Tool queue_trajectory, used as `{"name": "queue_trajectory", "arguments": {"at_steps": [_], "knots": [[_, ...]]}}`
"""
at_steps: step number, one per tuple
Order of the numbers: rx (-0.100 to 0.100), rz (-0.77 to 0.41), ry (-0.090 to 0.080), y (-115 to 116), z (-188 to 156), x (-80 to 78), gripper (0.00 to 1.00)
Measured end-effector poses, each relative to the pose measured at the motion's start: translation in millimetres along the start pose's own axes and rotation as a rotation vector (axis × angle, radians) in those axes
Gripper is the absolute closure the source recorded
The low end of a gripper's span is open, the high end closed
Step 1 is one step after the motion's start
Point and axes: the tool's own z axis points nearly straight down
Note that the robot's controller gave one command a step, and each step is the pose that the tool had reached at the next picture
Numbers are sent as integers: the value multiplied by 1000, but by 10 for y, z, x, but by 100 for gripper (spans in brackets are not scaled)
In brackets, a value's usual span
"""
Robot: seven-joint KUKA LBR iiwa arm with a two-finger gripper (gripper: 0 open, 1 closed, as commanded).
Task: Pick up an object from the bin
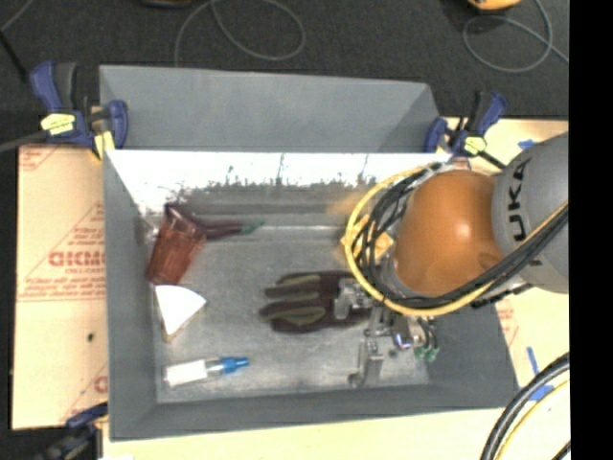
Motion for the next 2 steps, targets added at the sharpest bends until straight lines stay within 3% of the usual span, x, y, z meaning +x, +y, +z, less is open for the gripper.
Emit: {"name": "queue_trajectory", "arguments": {"at_steps": [1,2], "knots": [[0,0,-9,0,-43,-18,0],[-1,272,-10,100,232,-528,0]]}}
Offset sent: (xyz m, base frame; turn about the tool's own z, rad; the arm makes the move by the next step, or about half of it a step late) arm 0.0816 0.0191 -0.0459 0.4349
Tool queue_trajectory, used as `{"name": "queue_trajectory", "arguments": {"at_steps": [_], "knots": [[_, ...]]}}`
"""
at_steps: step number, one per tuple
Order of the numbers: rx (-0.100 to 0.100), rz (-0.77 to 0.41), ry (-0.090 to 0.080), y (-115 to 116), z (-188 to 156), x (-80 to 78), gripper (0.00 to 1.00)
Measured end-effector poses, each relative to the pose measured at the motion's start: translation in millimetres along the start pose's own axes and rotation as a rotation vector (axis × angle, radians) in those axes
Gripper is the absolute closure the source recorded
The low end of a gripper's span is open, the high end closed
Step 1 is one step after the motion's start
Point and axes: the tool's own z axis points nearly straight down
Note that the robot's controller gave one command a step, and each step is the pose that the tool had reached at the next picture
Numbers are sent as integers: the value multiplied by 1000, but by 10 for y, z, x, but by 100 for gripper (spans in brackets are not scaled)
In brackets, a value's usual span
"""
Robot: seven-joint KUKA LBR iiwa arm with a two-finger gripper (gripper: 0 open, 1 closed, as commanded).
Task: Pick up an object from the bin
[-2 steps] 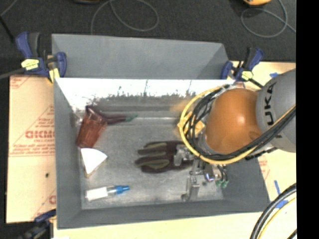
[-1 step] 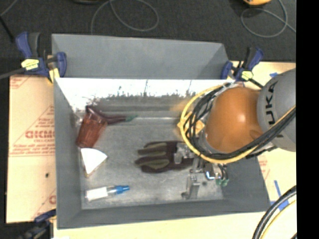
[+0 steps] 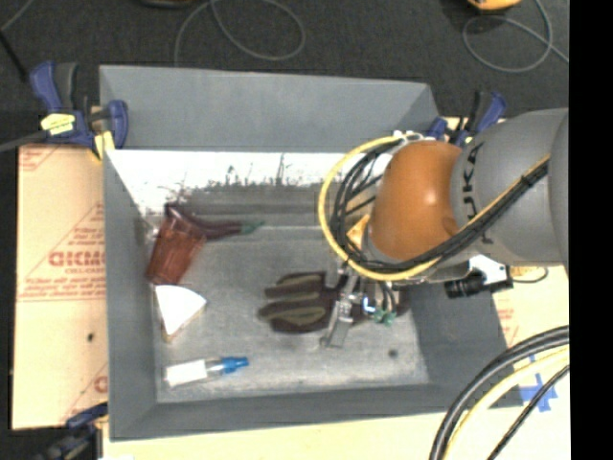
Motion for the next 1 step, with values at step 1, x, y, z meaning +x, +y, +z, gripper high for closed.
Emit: {"name": "queue_trajectory", "arguments": {"at_steps": [1], "knots": [[1,135,3,22,56,-219,0]]}}
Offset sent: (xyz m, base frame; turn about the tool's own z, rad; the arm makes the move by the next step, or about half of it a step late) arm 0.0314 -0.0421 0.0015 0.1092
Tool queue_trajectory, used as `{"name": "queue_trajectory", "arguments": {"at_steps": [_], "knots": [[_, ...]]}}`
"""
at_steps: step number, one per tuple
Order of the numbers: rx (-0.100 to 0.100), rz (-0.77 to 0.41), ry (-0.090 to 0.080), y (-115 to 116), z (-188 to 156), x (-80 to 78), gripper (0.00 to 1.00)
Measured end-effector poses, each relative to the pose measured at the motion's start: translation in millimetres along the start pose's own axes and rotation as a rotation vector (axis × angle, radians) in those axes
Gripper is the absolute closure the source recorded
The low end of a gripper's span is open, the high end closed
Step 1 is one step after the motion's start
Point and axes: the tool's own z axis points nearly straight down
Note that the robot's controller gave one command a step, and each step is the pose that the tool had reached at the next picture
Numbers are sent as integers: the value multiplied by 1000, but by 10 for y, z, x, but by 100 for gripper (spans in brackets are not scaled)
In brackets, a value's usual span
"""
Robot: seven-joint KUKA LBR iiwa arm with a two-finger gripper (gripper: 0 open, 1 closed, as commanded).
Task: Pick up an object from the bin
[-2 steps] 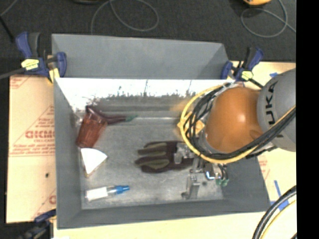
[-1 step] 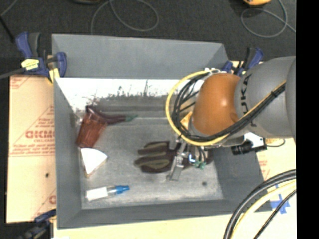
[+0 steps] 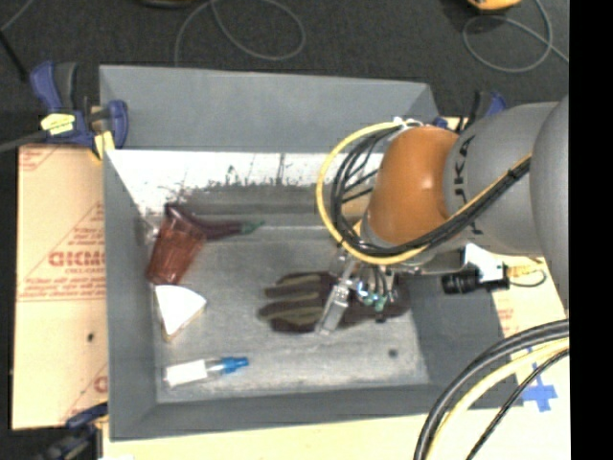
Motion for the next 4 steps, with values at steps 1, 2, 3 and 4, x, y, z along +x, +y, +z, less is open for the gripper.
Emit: {"name": "queue_trajectory", "arguments": {"at_steps": [1,2,3,4], "knots": [[0,-307,-7,-153,-43,-127,0],[-2,14,-5,-188,395,-82,0],[-3,-151,-12,-314,636,-192,100],[-3,-151,-12,-313,636,-192,100]]}}
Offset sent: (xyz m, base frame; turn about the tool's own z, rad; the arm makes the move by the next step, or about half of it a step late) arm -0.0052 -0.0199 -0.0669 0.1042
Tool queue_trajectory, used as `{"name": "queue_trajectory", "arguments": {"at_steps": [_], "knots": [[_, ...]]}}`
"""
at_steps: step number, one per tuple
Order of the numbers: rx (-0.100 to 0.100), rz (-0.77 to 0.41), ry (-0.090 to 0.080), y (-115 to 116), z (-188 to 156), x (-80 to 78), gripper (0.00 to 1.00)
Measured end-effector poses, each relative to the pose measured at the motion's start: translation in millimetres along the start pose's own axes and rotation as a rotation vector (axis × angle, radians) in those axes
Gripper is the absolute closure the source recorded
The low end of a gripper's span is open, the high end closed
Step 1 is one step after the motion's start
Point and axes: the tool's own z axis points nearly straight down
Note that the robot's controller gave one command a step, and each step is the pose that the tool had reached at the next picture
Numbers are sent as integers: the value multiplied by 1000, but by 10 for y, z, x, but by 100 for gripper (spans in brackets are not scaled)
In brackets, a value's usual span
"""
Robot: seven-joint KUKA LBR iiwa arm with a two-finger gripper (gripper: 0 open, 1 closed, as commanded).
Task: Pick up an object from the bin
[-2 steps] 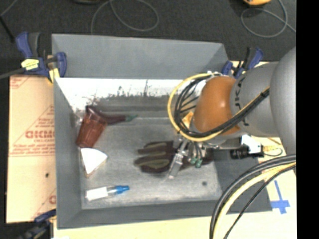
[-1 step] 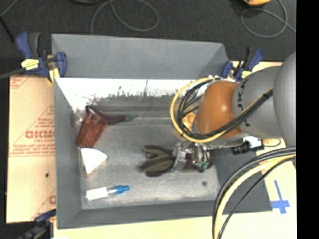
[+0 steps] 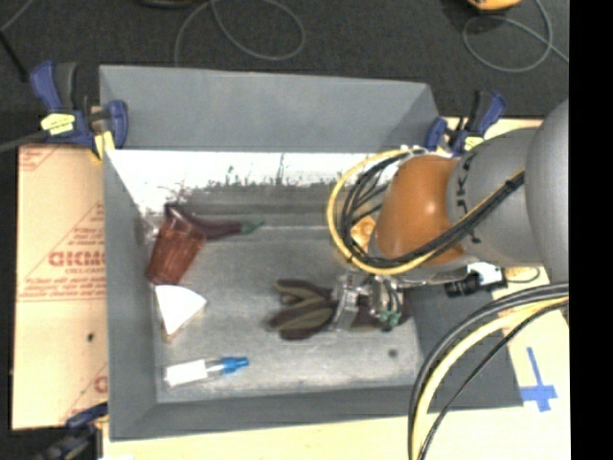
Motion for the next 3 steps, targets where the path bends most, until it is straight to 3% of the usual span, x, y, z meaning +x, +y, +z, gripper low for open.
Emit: {"name": "queue_trajectory", "arguments": {"at_steps": [2,3], "knots": [[2,-1,8,-11,-232,29,100],[1,-1,1,-9,-410,6,100]]}}
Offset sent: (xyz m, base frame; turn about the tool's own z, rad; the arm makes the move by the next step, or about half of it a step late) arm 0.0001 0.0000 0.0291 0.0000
